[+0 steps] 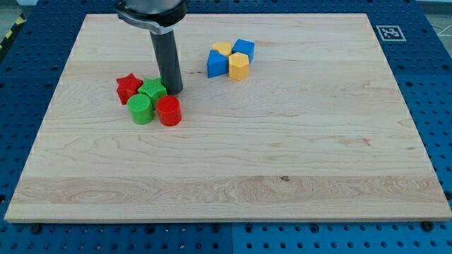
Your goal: Push the green star and the green circle down a bit
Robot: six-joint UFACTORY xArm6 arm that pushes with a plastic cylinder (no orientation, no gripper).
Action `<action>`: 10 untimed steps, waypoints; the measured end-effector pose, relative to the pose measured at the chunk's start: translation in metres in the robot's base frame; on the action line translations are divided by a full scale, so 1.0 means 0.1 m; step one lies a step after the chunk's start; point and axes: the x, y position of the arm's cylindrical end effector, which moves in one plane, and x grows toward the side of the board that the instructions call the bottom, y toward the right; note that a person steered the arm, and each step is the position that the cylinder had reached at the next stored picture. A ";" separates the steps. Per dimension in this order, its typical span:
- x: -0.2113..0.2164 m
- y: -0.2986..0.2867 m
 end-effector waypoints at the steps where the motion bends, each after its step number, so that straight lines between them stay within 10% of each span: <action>1: -0.22 0.00; 10: 0.20 -0.44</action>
